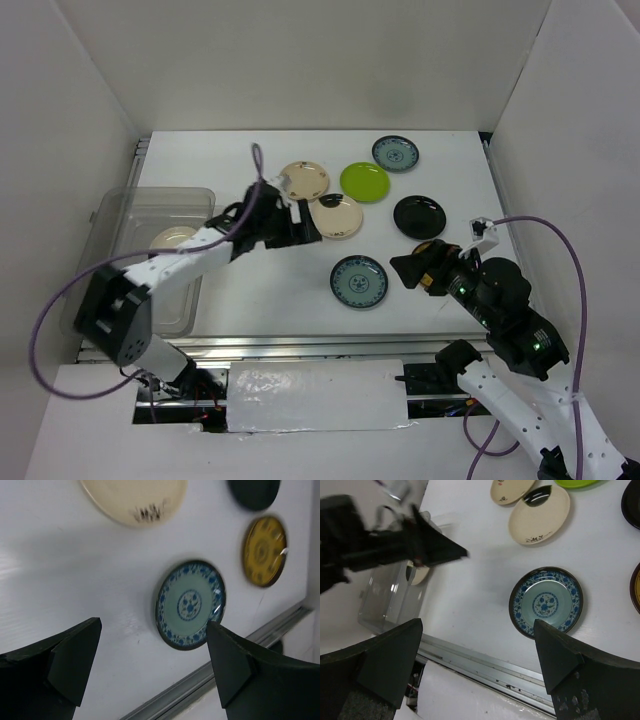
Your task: Place the plates into the plastic bin on the countertop
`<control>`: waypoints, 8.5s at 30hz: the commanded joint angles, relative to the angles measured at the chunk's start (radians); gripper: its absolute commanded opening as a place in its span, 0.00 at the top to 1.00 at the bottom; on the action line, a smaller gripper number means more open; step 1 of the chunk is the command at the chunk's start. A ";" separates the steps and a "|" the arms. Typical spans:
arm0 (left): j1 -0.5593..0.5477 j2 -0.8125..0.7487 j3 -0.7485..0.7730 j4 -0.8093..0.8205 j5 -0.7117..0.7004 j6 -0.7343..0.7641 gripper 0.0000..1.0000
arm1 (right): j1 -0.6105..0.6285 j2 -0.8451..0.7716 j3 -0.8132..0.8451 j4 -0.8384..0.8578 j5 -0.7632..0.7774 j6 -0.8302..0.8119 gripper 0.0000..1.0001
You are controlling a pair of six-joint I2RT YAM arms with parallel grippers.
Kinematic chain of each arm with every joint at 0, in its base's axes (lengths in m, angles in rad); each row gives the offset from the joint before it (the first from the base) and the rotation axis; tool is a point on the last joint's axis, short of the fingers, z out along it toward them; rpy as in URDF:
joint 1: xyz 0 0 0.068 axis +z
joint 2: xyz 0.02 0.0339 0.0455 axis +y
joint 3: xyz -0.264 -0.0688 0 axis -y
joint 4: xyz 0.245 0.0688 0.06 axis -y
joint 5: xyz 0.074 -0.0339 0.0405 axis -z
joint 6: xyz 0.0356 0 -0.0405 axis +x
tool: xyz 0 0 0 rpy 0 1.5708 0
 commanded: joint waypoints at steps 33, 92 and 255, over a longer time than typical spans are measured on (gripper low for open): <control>-0.203 0.138 -0.105 0.146 -0.131 -0.120 1.00 | -0.006 -0.075 0.060 -0.055 0.017 -0.007 0.00; 0.040 -0.073 0.046 -0.106 -0.138 -0.030 0.01 | -0.026 0.031 -0.084 0.112 0.023 0.048 0.00; 0.561 -0.527 -0.061 -0.543 -0.504 -0.272 1.00 | -0.106 0.094 -0.106 0.128 -0.040 0.119 0.00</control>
